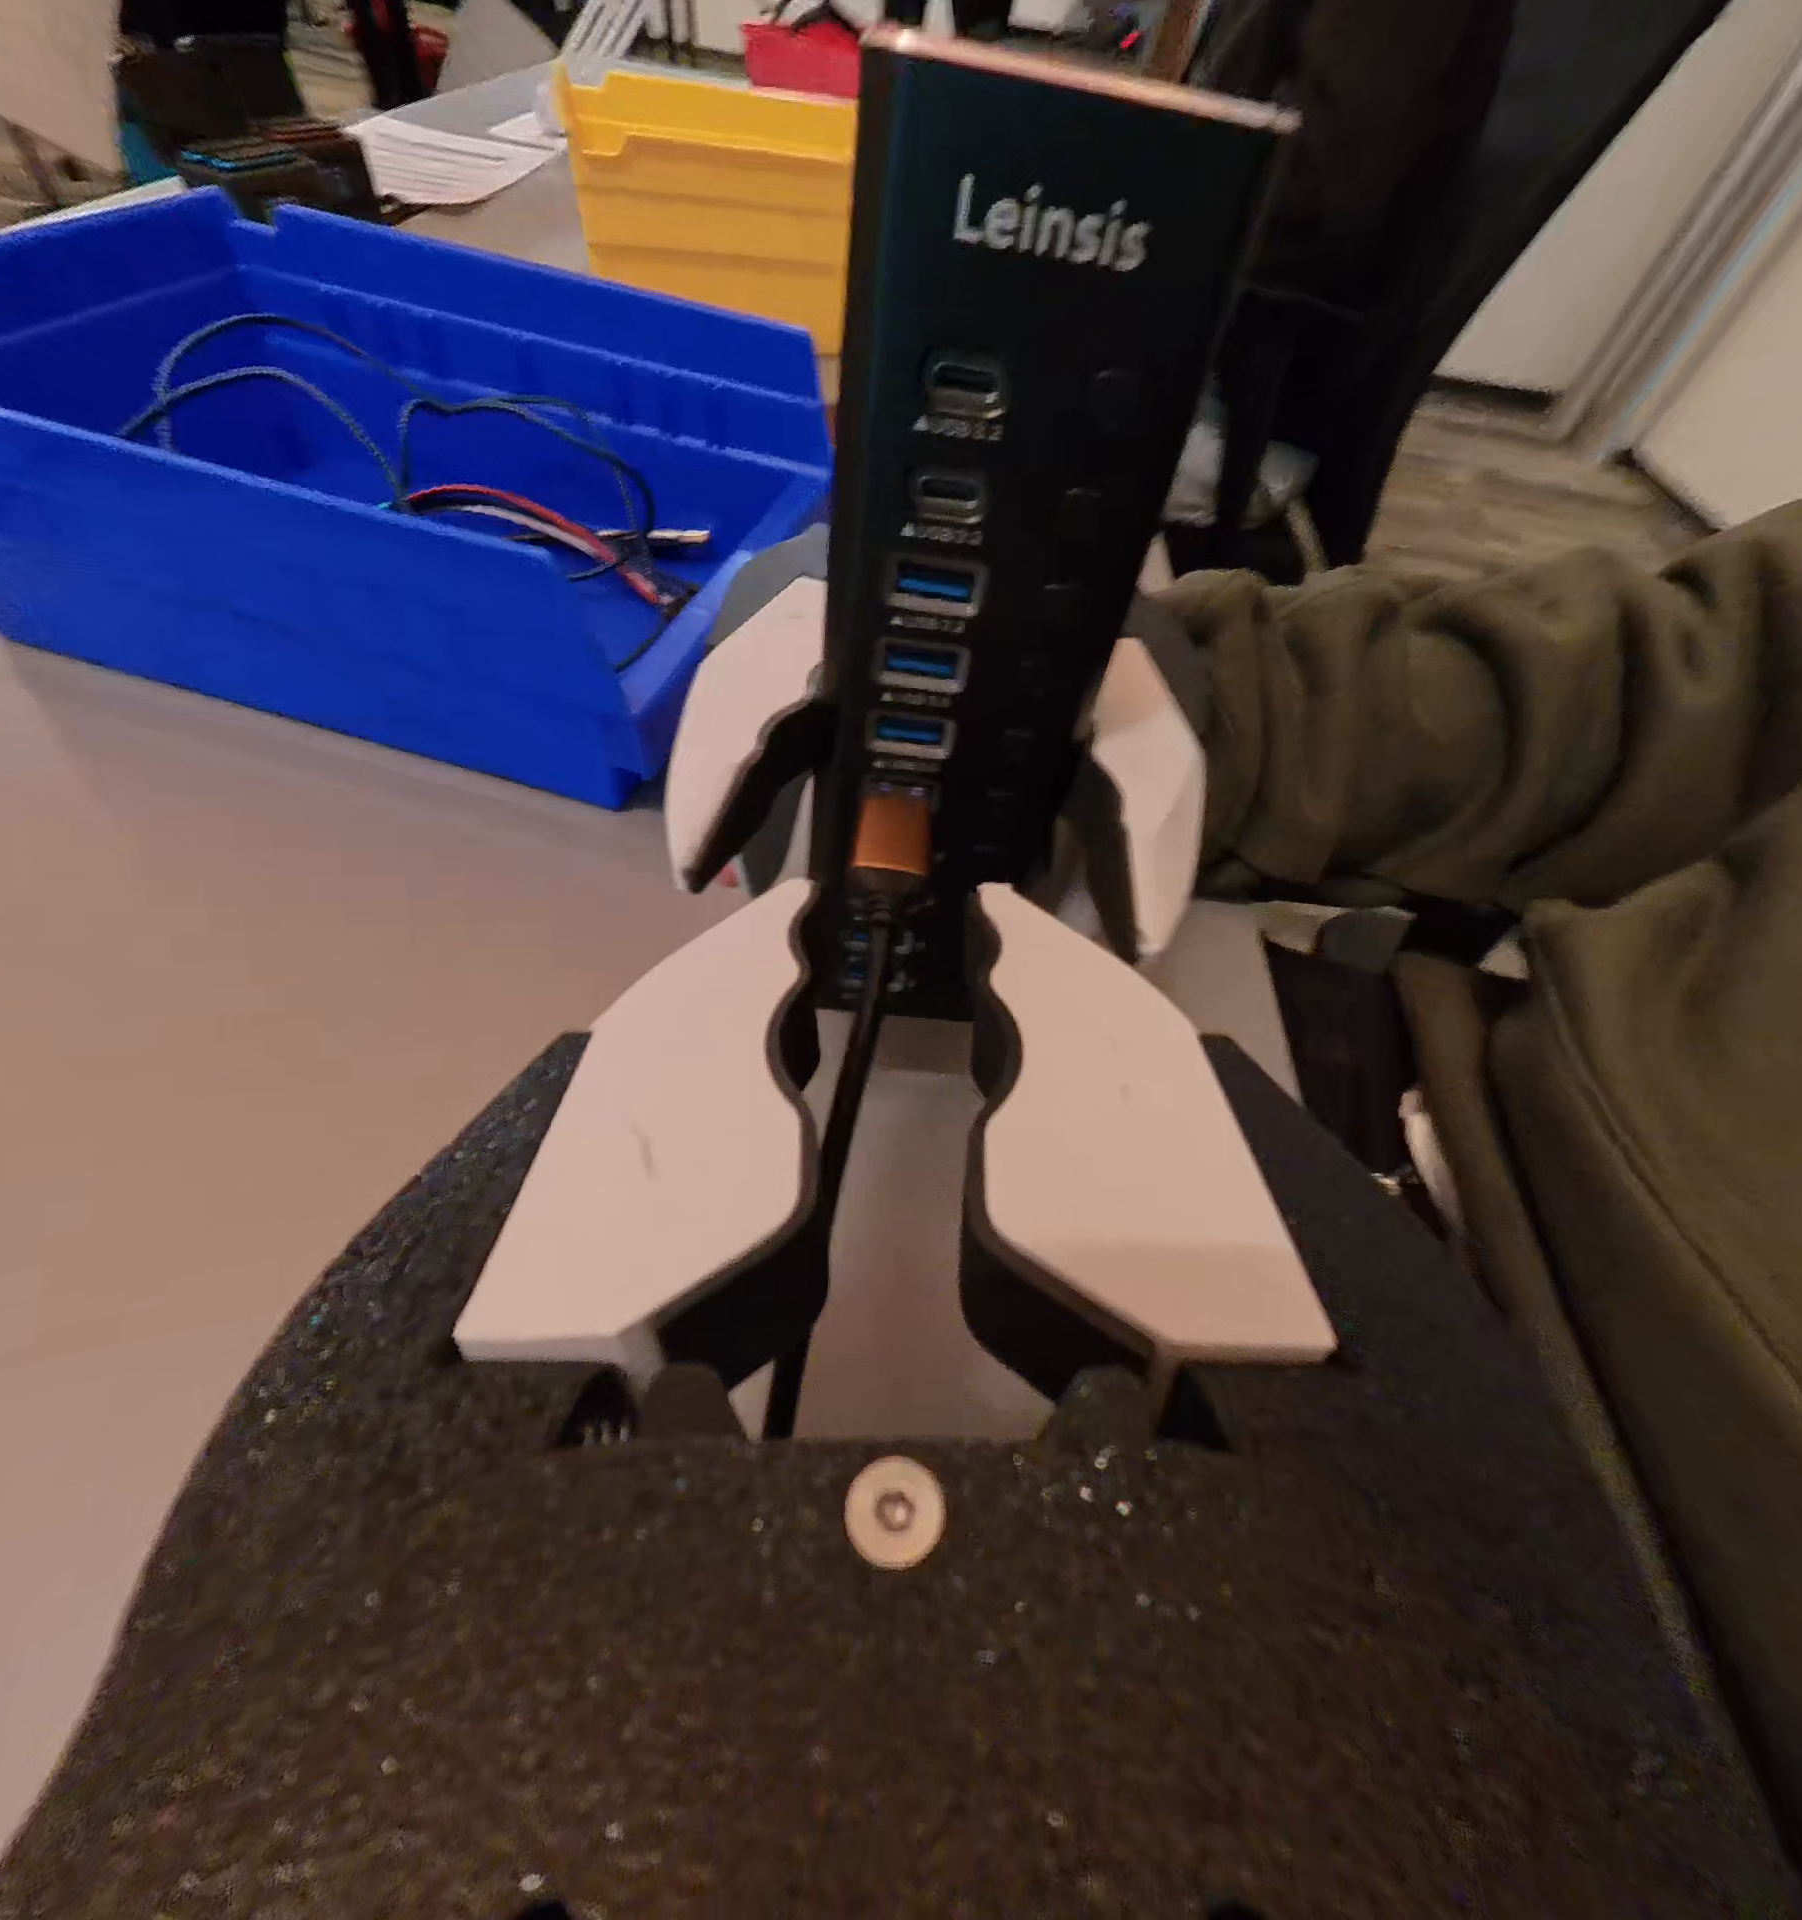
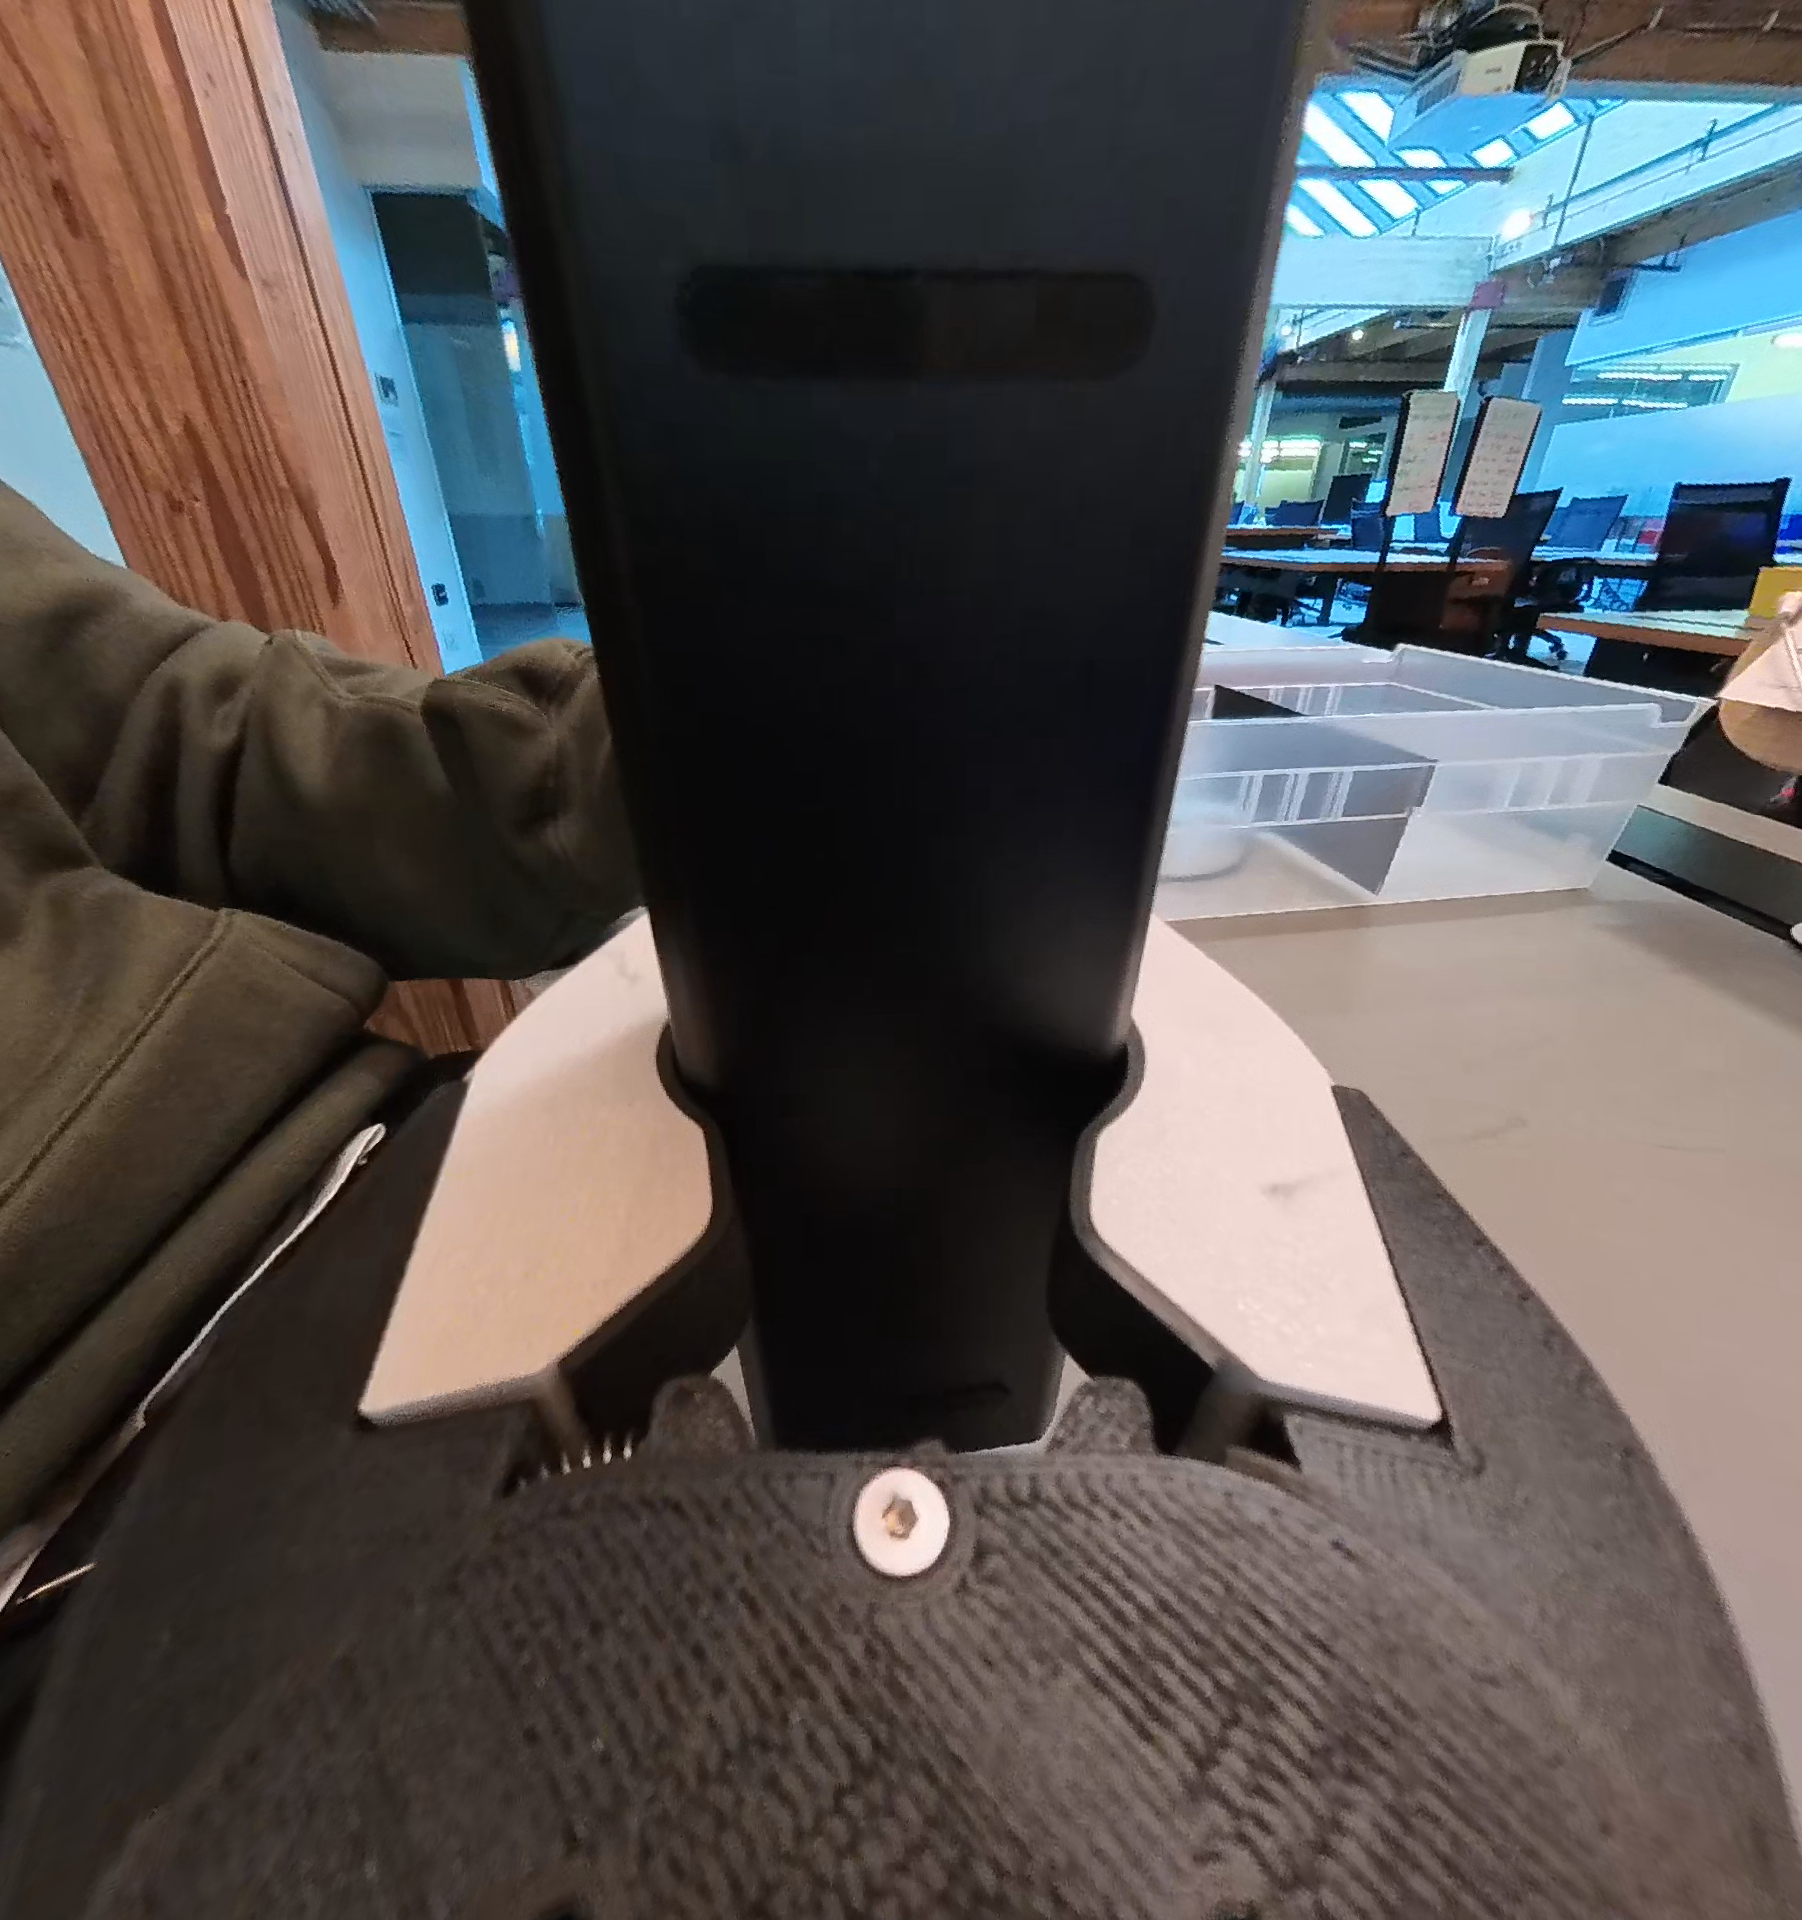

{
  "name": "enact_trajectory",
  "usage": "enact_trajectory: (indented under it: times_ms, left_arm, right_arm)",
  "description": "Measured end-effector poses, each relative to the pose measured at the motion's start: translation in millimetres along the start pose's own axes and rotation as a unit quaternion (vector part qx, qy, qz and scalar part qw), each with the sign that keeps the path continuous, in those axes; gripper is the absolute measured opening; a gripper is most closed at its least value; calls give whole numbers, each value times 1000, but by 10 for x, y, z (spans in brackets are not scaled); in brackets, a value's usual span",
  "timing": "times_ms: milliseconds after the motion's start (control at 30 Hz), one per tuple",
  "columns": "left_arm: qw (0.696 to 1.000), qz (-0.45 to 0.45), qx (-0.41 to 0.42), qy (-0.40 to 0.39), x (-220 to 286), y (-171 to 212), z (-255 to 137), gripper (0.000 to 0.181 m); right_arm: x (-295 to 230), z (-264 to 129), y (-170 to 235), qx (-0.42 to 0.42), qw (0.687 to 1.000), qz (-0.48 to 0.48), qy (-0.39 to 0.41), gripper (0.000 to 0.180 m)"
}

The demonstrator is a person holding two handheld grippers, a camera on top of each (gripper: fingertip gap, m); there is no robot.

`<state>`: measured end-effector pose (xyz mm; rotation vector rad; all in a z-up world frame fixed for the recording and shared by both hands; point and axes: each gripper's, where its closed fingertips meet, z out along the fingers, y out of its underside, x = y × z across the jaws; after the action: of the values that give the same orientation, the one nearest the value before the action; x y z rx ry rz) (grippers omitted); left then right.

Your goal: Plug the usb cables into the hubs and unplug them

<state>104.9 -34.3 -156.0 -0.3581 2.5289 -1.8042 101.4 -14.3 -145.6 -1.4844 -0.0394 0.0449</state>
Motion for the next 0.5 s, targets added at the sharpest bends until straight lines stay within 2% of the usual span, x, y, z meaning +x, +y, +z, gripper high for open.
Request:
enact_trajectory:
  times_ms: [133, 333, 500]
  left_arm:
    - [1000, 21, -11, -16, -7, 6, 84, 15]
    - [998, 48, -8, -34, -35, -12, 88, 14]
    - [994, 86, -38, -55, -52, 17, 105, 14]
  right_arm:
    - [-13, 8, 10, -4, 1000, -5, -2, 74]
    - [5, 8, 9, -3, 1000, 2, 1, 74]
    - [17, 45, 52, -21, 1000, 3, 4, 77]
